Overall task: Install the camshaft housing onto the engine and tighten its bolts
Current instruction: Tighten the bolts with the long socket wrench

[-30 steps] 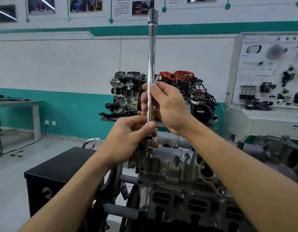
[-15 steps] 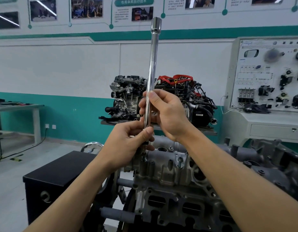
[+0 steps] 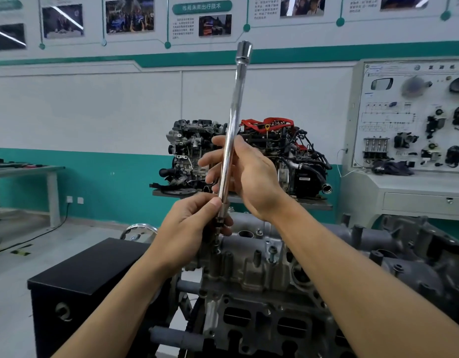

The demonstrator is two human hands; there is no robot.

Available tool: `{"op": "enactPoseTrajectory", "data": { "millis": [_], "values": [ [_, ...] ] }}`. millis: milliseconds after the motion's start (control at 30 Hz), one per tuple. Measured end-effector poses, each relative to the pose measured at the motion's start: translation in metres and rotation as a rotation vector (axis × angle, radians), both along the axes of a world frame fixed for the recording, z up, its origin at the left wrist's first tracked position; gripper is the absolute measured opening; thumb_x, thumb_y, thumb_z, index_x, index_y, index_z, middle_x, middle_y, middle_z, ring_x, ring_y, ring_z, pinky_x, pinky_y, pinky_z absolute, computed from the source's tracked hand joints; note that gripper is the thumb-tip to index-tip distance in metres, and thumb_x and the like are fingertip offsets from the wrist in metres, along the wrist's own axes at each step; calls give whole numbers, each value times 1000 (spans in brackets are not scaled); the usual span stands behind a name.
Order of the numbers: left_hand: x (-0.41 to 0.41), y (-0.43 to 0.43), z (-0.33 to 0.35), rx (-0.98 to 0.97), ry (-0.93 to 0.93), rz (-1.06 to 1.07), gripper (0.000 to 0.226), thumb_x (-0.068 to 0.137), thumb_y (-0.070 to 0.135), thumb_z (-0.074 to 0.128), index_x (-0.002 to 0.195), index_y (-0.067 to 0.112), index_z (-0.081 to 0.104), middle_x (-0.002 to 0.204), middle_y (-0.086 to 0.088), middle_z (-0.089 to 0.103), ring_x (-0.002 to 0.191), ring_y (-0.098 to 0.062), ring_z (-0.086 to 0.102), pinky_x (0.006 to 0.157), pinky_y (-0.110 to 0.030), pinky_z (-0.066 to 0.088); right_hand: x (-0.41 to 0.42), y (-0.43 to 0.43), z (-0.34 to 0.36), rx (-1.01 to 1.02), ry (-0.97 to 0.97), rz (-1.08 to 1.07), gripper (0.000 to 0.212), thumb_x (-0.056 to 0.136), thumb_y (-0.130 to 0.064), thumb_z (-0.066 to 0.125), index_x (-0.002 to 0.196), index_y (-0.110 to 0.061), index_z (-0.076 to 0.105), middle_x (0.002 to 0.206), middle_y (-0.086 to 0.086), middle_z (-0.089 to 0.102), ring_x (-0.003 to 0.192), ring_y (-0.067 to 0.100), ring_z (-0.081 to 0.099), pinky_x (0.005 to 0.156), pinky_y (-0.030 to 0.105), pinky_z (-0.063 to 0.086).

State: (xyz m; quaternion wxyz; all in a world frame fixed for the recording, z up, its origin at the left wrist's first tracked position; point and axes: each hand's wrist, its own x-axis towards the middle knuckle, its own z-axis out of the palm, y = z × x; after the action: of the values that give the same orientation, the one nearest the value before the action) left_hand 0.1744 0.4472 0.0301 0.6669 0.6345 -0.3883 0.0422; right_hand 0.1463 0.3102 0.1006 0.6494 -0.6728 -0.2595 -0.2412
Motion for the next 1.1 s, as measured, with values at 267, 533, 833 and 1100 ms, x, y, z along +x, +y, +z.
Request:
{"op": "enactPoseTrajectory", "data": {
  "millis": [267,533,833,1100],
  "values": [
    [-7,-10,5,3,-61,45,51,89,58,51,99,10,64,78,-14,71,67,-24,71,60,-24,56,0,4,3,-52,-86,-27,15,102,-16,53,101,-2,59,73,4,65,62,9,65,59,23,54],
    [-2,-12,-2,-79,-68,52,46,89,52,56,94,6,63,76,-11,74,66,-23,71,67,-31,57,-1,3,1,-40,-130,-75,16,102,-25,53,107,-13,62,77,5,63,69,14,59,64,23,52],
    [-3,-9,0,-91,-30,-26,52,90,54,43,98,9,68,77,-10,74,69,-17,71,61,-17,52,-1,1,1,-43,-53,-18,24,106,-17,43,110,-3,62,83,6,68,72,14,64,66,26,54],
    [3,-8,-4,-66,-84,-7,34,89,46,60,90,13,64,81,-7,74,70,-20,70,69,-32,57,2,-2,0,39,-138,-58,9,93,-15,67,99,-12,62,73,-12,69,68,1,63,64,16,50]
  ]
}}
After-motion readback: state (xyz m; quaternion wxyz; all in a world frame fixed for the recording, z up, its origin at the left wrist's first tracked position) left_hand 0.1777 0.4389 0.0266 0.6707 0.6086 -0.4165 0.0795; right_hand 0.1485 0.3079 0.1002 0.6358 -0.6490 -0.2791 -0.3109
